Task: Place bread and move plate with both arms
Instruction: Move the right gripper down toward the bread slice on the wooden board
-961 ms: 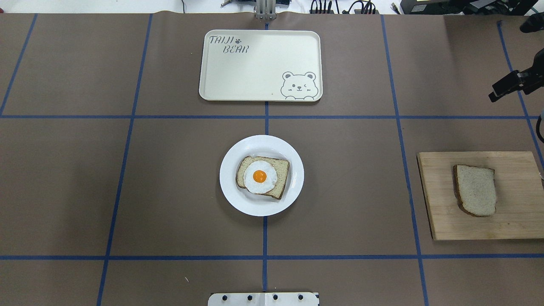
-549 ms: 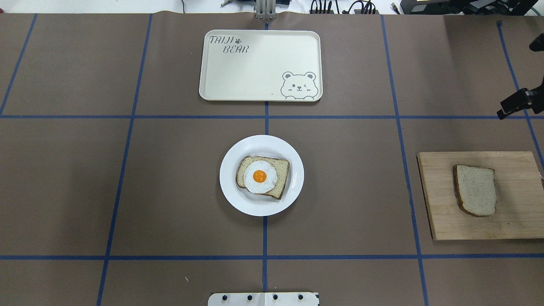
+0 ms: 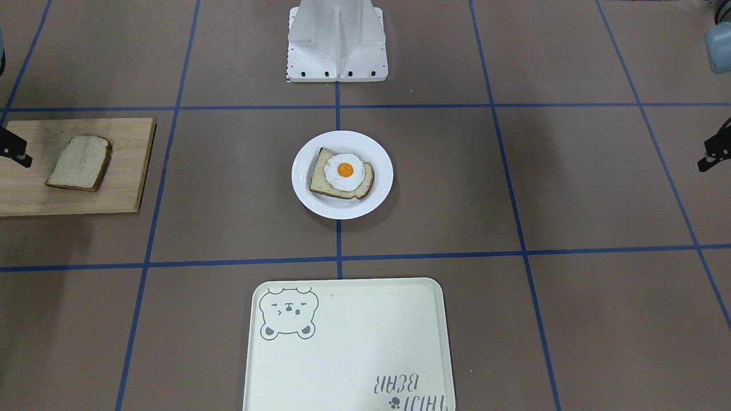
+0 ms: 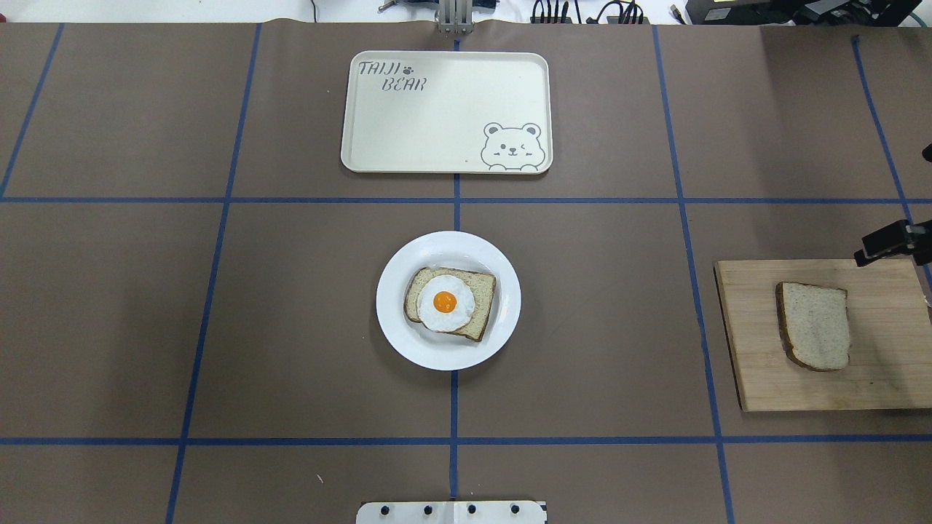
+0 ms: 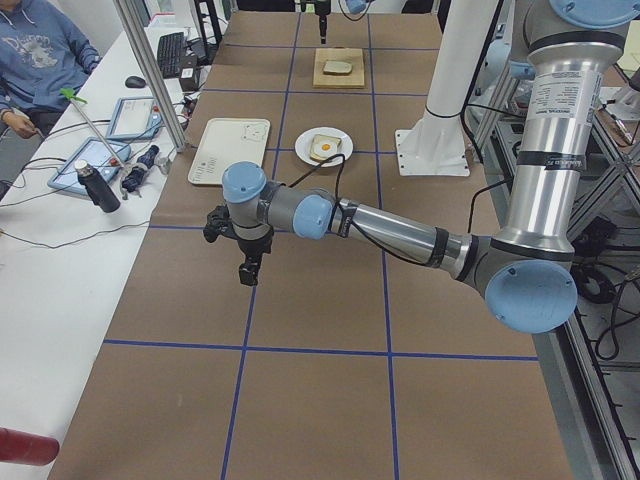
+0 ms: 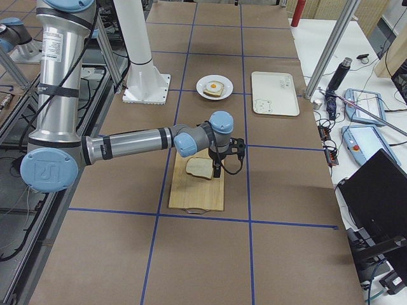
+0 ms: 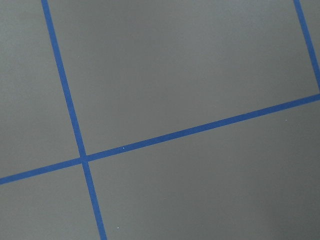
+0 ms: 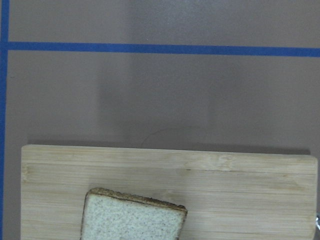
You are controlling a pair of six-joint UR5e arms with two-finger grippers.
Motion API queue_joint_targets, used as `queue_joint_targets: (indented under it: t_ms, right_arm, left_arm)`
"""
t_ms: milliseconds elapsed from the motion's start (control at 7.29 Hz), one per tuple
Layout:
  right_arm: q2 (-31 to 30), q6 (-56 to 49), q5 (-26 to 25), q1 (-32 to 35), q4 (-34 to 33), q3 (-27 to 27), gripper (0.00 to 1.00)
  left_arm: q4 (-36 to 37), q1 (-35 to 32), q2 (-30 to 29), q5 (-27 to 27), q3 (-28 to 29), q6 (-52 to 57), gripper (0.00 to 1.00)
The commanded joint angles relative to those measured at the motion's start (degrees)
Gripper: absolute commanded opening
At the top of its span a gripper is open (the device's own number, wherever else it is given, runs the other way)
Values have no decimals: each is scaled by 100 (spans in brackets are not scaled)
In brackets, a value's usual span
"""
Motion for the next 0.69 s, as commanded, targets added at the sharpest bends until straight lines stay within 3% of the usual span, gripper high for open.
queue_joint_targets:
  t_ms: [0,137,549]
  right_arm:
    - [-159,991,-99,-604,1137,-390,100]
    - [-176,985,-422,-790,1357,-444,100]
    - [-316,1011,-460,-976,1544,-593,98]
  left_arm:
    - [-20,2,-1,12,-14,-199,98]
    - [-29,2,-1,12,-23,-199,98]
    - [-29,2,-1,12,-41,-207,98]
